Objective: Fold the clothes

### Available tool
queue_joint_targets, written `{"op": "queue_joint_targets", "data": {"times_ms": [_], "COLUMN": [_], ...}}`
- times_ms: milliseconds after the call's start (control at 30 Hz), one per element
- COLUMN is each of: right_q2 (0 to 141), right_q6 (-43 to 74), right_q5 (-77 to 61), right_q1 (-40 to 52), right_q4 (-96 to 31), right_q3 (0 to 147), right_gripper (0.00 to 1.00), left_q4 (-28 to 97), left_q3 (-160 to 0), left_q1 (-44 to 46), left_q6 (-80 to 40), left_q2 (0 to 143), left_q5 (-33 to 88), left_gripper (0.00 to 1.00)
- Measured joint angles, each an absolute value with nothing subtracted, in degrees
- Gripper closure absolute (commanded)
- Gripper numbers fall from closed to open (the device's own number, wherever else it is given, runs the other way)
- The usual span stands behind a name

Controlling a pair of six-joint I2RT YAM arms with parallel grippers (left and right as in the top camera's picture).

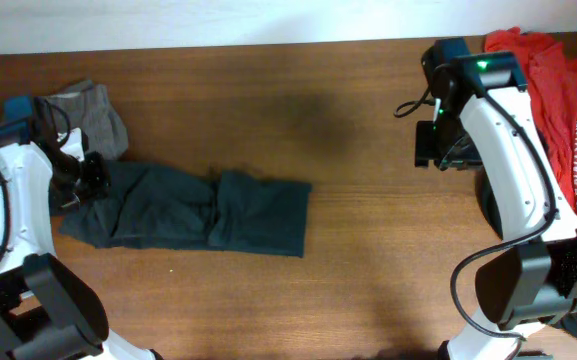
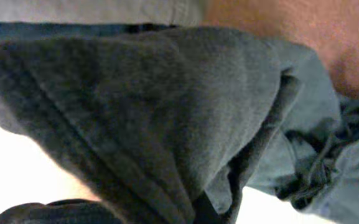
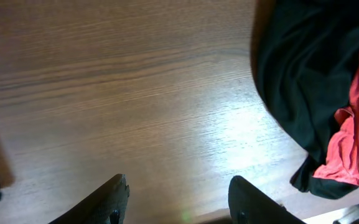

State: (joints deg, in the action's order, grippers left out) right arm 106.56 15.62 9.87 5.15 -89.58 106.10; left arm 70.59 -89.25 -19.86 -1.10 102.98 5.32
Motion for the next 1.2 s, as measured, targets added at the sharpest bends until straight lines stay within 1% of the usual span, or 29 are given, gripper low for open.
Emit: {"op": "queue_joint_targets", "data": {"times_ms": [67,200,333,467,600,867,1067,1200], "right_q2": [106.56,106.56,106.56,106.56,106.56,106.56,106.56,106.56], "right_q6": [15.53,15.22,15.18,15.03,15.0,15.0,14.98,14.98], "right_q5": [9.89,9.89,9.89,9.89,9.89,9.89,9.89,9.89], "right_q1": [4.95,4.95,4.95,4.95,4.95,4.95,4.95,4.95], "right_q4": [-89.54,-89.49,-89.54,-89.58,-89.62,-89.8,-89.82,-89.82], "right_q3": [106.1,106.1,106.1,106.1,106.1,106.1,106.1,106.1], "right_gripper": [0.43,0.44,0.44,0.43,0.43,0.43,0.43,0.43], "left_q4": [73.3,75.88,75.81,74.72,73.41,71.26,70.98,70.02], "left_q3": [-90.65,-90.94,-90.98,-90.98,-90.98,-91.02,-91.09,-91.09], "left_q1": [-18.44,-12.21,-5.02,3.36,8.95,18.17,21.63,23.44], "left_q6": [-1.08,-1.1,-2.61,-6.63,-10.76,-15.33,-16.36,-16.58], "left_q2": [102.98,102.98,102.98,102.98,102.98,103.72,108.07,108.47], "left_q5": [5.26,5.08,5.1,3.18,2.31,1.89,1.85,1.85], "left_gripper": [0.99,0.99,0.99,0.99,0.99,0.99,0.99,0.99]}}
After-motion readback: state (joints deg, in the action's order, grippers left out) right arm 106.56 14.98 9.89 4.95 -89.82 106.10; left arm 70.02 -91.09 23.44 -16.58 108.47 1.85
